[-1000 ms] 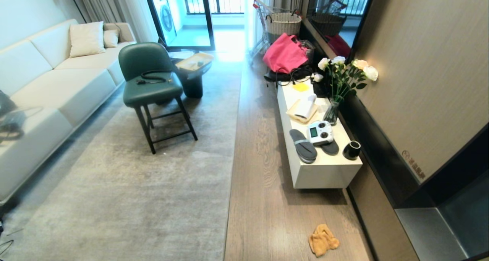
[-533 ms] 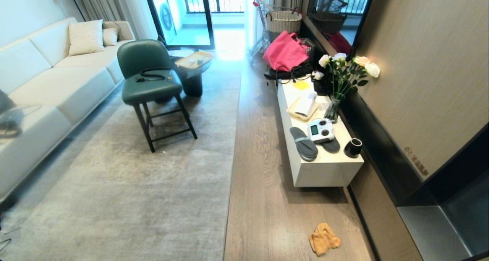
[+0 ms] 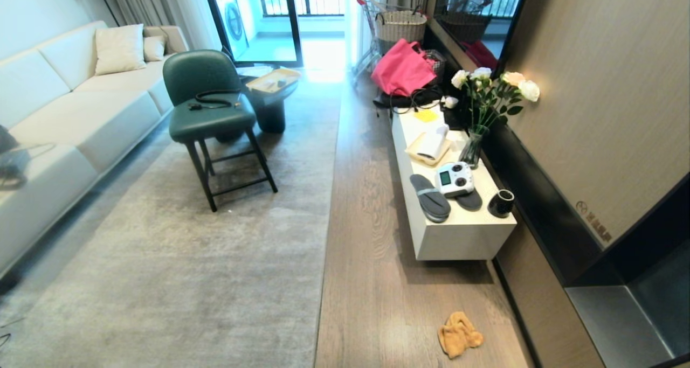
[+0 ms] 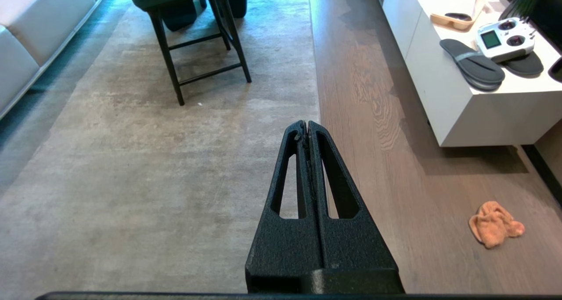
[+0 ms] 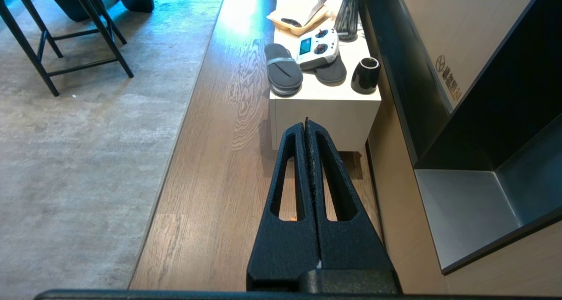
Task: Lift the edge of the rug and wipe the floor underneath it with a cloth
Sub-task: Pick up the rag
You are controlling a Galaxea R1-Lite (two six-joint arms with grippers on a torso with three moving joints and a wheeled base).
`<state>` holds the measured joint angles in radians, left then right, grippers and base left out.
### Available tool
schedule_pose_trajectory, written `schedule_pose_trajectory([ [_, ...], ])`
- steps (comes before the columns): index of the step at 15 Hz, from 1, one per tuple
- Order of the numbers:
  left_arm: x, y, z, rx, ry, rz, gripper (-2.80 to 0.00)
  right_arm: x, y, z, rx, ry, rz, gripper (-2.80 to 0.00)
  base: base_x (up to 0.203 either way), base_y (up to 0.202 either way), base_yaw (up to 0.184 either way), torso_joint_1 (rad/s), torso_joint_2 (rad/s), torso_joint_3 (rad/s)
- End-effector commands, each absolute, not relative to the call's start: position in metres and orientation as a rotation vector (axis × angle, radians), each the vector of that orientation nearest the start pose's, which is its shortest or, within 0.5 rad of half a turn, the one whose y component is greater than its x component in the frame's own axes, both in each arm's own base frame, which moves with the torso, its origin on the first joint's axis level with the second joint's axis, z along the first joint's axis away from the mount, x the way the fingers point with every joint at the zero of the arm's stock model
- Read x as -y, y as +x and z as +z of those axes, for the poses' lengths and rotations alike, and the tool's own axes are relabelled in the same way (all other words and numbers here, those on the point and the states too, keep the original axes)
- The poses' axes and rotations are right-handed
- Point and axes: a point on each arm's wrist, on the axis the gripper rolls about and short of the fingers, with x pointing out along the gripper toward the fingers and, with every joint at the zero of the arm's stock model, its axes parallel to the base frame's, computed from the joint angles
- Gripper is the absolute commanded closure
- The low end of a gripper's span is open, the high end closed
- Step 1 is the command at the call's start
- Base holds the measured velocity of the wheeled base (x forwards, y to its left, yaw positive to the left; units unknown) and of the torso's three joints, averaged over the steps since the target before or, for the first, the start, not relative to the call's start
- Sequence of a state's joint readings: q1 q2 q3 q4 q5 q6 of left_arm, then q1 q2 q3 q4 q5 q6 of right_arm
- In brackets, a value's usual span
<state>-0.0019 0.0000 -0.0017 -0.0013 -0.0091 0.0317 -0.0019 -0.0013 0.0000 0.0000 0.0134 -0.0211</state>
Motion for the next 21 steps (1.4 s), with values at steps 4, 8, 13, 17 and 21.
schedule_pose_trajectory([
  [4, 0.0001, -0.0229, 0.0761, 0.003, 0.032, -0.01, 0.0, -0.0004, -0.0228, 0.0755, 0.0, -0.021, 0.011, 0.0, 0.0, 0.0, 0.0, -0.139, 0.33, 0.192],
  [8, 0.0002, -0.0229, 0.0761, 0.003, 0.032, -0.011, 0.0, -0.0003, -0.0228, 0.0755, 0.0, -0.021, 0.012, 0.0, 0.0, 0.0, 0.0, -0.134, 0.34, 0.204],
  [13, 0.0002, -0.0228, 0.0756, 0.002, 0.032, -0.011, 0.0, -0.0004, -0.0228, 0.0755, 0.0, -0.021, 0.011, 0.0, 0.0, 0.0, 0.0, -0.15, 0.38, 0.236],
  [17, 0.0002, -0.0229, 0.0761, 0.003, 0.032, -0.011, 0.0, -0.0004, -0.0228, 0.0755, 0.0, -0.021, 0.012, 0.0, 0.0, 0.0, 0.0, -0.186, 0.53, 0.344],
  [21, 0.0002, -0.0229, 0.0761, 0.003, 0.032, -0.01, 0.0, -0.0004, -0.0228, 0.0755, 0.0, -0.021, 0.011, 0.0, 0.0, 0.0, 0.0, -0.169, 0.53, 0.364],
])
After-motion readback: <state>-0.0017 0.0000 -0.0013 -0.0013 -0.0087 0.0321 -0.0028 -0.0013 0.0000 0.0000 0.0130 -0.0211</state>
